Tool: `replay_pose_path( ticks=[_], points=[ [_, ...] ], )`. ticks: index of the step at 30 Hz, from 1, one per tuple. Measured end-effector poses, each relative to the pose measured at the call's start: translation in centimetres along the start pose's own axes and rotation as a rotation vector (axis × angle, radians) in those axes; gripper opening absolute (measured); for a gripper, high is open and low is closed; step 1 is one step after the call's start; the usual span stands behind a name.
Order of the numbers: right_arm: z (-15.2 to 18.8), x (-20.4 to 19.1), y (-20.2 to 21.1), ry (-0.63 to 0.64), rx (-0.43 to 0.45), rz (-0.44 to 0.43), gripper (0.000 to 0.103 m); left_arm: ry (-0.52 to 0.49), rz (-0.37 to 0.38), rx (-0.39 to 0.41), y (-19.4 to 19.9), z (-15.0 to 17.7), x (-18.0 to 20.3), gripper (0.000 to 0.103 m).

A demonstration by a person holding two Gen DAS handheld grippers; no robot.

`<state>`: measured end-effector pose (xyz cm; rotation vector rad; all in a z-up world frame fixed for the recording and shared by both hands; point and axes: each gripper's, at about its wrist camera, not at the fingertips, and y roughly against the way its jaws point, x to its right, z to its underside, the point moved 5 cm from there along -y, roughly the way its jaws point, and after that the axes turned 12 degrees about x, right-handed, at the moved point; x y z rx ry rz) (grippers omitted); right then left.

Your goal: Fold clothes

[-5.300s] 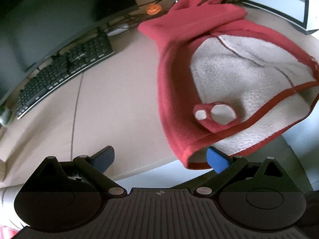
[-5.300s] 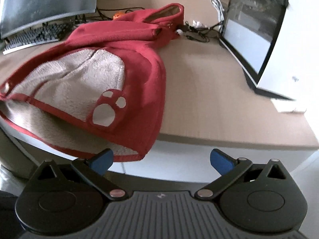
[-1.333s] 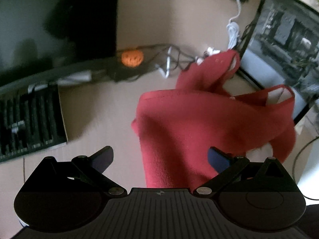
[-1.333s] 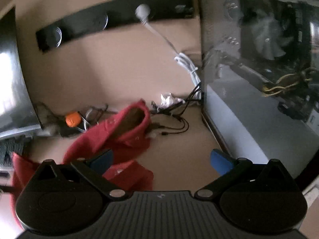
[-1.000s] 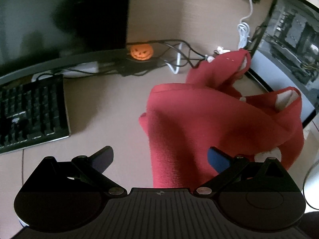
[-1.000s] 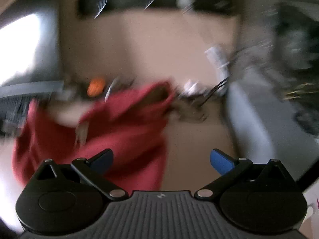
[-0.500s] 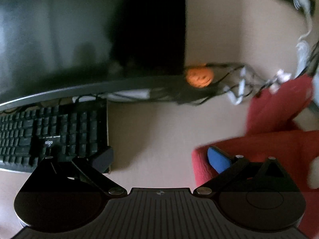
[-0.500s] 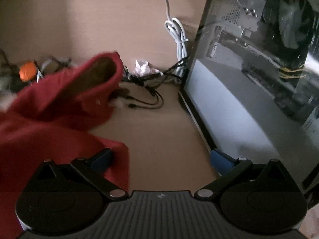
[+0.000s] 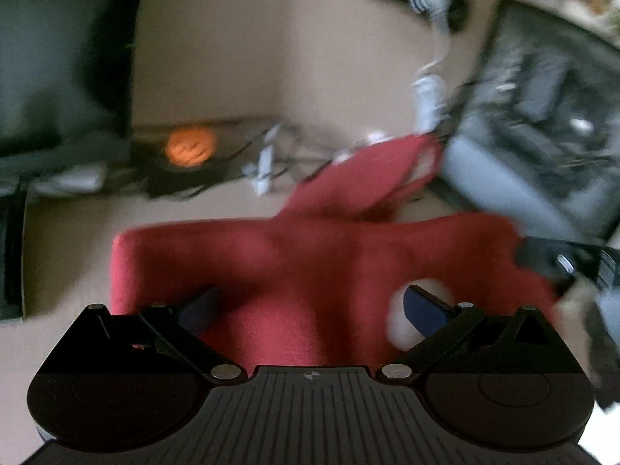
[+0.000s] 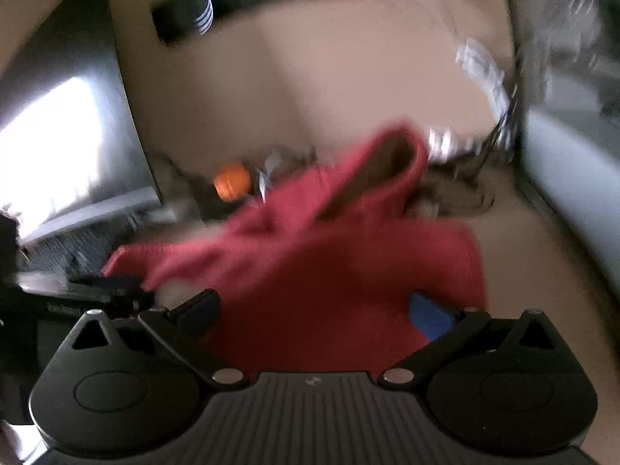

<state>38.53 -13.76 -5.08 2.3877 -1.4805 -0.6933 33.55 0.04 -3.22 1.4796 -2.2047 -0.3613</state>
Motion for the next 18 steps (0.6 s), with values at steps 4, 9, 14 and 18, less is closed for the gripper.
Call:
replay_pose_path(
  ticks=[4,9,14,18],
  points=[
    [1.3,2.2,-2.9,-0.062,-0.033,0.018,0.103,-0.073,-0.061,0.001,-2.2,1.2,0.3,0.103],
    [1.5,2.4,-2.9,-0.065,-0.011,-0.002,0.103,-0.125,-0.091,0.034,-2.3,2.0,0.3,0.103],
    [1.6,2.3,-2.9,-0.05,-0.01,0.001,0.103,-0.138,-0.103,0.024,-2.5,2.0,0.3,0.103],
    [1.8,2.3,-2.7,-0.045,-0.002,0.006,0.103,-0.141,-0.11,0.028,-2.1,2.2,0.4,0.103]
  ],
)
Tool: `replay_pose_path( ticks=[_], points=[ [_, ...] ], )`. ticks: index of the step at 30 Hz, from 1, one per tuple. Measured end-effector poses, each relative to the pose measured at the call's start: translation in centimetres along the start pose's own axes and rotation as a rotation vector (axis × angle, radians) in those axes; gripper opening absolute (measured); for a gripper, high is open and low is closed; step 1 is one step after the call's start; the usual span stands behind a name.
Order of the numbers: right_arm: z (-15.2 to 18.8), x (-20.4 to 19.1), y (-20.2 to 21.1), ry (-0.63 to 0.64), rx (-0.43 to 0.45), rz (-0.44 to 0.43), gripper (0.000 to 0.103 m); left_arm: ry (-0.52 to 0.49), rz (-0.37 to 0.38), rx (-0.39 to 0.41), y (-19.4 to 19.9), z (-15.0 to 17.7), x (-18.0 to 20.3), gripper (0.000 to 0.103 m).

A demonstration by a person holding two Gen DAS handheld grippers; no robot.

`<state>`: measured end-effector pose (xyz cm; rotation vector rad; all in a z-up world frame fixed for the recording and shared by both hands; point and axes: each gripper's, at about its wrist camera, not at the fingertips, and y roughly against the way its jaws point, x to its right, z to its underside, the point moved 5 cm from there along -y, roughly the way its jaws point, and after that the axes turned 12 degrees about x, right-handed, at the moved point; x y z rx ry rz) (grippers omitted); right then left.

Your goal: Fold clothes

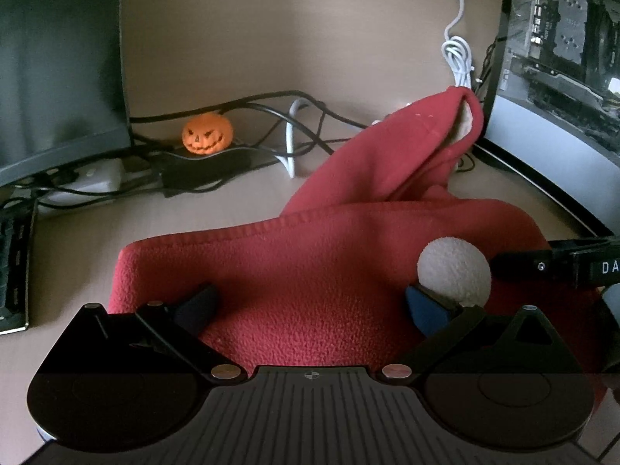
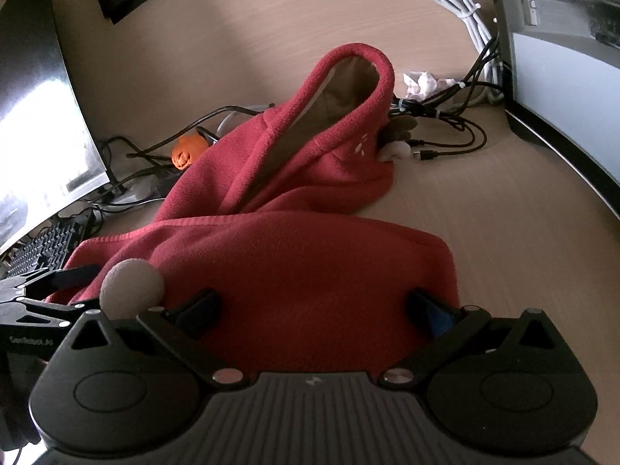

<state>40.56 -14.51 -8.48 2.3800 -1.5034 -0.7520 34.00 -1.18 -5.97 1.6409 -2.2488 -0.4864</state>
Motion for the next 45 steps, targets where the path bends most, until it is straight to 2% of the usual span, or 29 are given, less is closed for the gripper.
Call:
replay_pose_path(
  ticks=[9,14,17,19,22,24,27,30,33,35,38,40,43,45],
  points=[
    [0.7,-1.0,0.8,0.029,-0.035,0.043,0.103,-0.004,0.01,0.007,0.9,0.4,-0.1,0.103],
    [2.1,-1.9,2.5,0.034,-0.034,0.04,0.103,0.011,0.035,0.009,3.1,1.3,-0.6,0.103],
    [1.4,-2.9,2.9,0.09,-0.052,0.075,0.103,0.025,0.054,0.0,3.8,1.5,-1.0,0.103],
    [0.3,-4.2,4.0,0.158,-0.017,0.095,0.103,0.042,0.065,-0.016,4.0,0.8,-1.3,0.103],
    [-1.3,-7.2,6.6,0.279,0.085,0.048,0.103,0.102,0.088,0.007,5.7,-0.8,-2.2,0.103],
    [-1.4,-9.3,7.3,0.324,0.107,-0.007,0.102,0.148,0.098,0.031,7.2,-1.9,-3.0,0.103],
    [-0.7,-11.6,6.6,0.355,0.096,-0.074,0.084,0.241,0.054,0.024,8.6,-1.7,-5.0,0.103],
    [0.6,-12.0,4.1,0.333,0.021,-0.112,0.079,0.334,0.042,-0.004,9.2,-1.0,-6.3,0.103],
    [2.0,-11.9,1.8,0.3,-0.064,-0.141,0.085,0.364,0.055,-0.018,9.6,-0.5,-6.2,0.103],
    [2.2,-12.1,1.7,0.333,-0.065,-0.14,0.087,0.344,0.05,-0.032,9.4,-0.2,-5.8,0.103],
    [0.9,-11.4,2.8,0.291,-0.063,-0.155,0.088,0.336,0.035,-0.05,9.2,0.1,-5.7,0.103],
    [-0.5,-10.0,4.2,0.219,-0.026,-0.155,0.101,0.343,0.041,-0.05,9.5,-0.1,-5.6,0.103],
    [-2.5,-7.0,5.8,0.115,0.028,-0.111,0.103,0.353,0.11,-0.049,10.1,-0.5,-4.9,0.103],
    [-2.6,-4.4,5.6,0.072,0.028,-0.021,0.103,0.373,0.169,-0.066,10.2,-0.3,-4.2,0.103]
  ],
)
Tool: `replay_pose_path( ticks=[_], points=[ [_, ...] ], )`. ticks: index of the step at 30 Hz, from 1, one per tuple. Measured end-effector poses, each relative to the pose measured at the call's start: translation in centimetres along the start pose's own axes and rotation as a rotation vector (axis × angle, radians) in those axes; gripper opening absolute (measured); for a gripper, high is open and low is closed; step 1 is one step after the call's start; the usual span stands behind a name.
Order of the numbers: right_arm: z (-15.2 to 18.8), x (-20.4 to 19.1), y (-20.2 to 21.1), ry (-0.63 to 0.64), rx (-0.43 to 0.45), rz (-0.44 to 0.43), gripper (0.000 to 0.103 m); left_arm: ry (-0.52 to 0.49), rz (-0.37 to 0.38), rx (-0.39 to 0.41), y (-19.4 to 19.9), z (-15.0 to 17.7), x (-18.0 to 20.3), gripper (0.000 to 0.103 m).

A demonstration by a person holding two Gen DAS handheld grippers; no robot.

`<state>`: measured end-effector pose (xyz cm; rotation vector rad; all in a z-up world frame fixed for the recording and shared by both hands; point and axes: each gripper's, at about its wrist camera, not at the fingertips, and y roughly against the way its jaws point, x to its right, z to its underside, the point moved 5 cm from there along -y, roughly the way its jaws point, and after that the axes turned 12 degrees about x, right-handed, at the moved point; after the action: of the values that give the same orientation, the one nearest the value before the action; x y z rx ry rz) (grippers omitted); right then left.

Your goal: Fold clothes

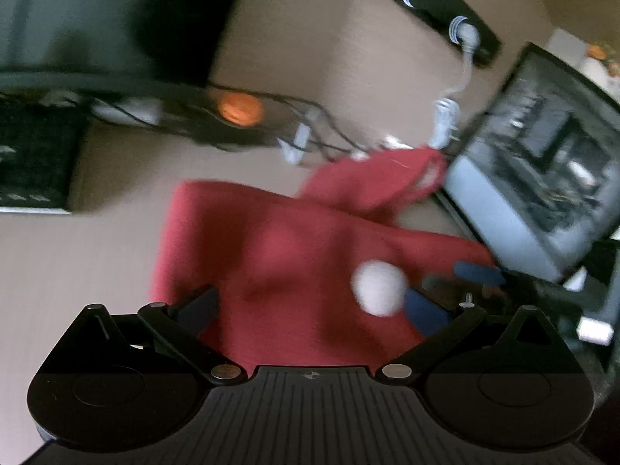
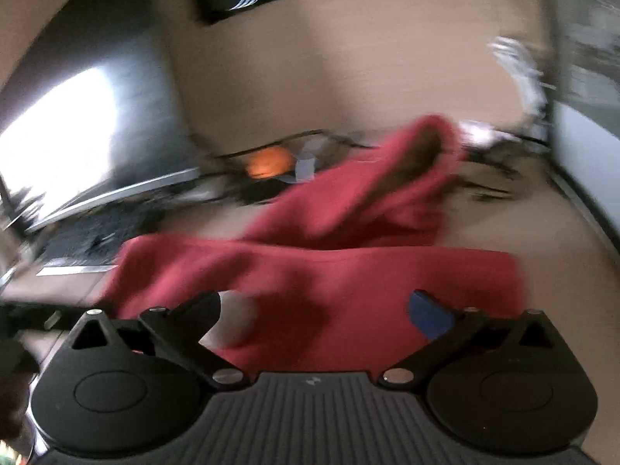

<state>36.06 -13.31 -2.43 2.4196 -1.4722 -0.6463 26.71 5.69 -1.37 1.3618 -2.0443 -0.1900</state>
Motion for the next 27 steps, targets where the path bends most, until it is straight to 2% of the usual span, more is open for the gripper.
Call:
replay_pose_path(
  ticks=[2,3,5,8,10,12,14,16,20,21,22,24,27],
  points=[
    [1.3,2.3,-1.1,-0.039,-0.074,0.078,0.103,0.032,0.033,-0.046,-0.9,1.1,0.2,0.103],
    [2.1,3.0,-1.8,-0.042,-0.12,0.096,0.103,0.019,0.021,-0.055,-1.4,1.6,0.3,0.103],
    [2.4,2.9,-2.1,-0.007,-0.149,0.094,0.103,-0.007,-0.001,-0.073,-2.4,2.4,0.5,0.103],
    [-1.4,1.9,-1.3,0.089,-0.07,0.065,0.103,-0.052,-0.012,-0.082,-2.6,1.6,1.8,0.103],
    [-5.1,2.2,-1.5,0.123,0.004,0.078,0.103,-0.065,0.022,-0.056,-2.1,0.4,2.9,0.103],
    [-8.4,3.1,-3.1,0.168,0.042,0.141,0.103,-0.101,0.066,-0.014,-1.8,-1.3,4.4,0.103],
    [-10.6,4.2,-5.4,0.227,0.052,0.224,0.103,-0.177,0.077,0.002,-2.5,-2.1,5.7,0.103],
    [-11.6,5.7,-8.3,0.267,0.012,0.295,0.103,-0.242,0.084,0.01,-3.5,-2.8,6.7,0.103],
    [-11.0,7.3,-15.6,0.269,-0.164,0.337,0.103,-0.199,0.073,-0.111,-6.8,-0.2,6.5,0.103],
    [-11.3,6.5,-16.5,0.258,-0.157,0.317,0.098,-0.18,0.075,-0.138,-7.4,0.5,6.4,0.103],
    [-12.5,5.2,-16.4,0.239,-0.104,0.272,0.09,-0.165,0.073,-0.159,-7.9,1.3,6.3,0.103],
    [-15.0,2.5,-15.9,0.2,0.0,0.182,0.088,-0.153,0.064,-0.175,-8.5,2.1,6.2,0.103],
    [-18.3,-1.8,-13.3,0.159,0.177,-0.007,0.089,-0.152,0.049,-0.175,-9.0,2.8,6.4,0.103]
  ],
)
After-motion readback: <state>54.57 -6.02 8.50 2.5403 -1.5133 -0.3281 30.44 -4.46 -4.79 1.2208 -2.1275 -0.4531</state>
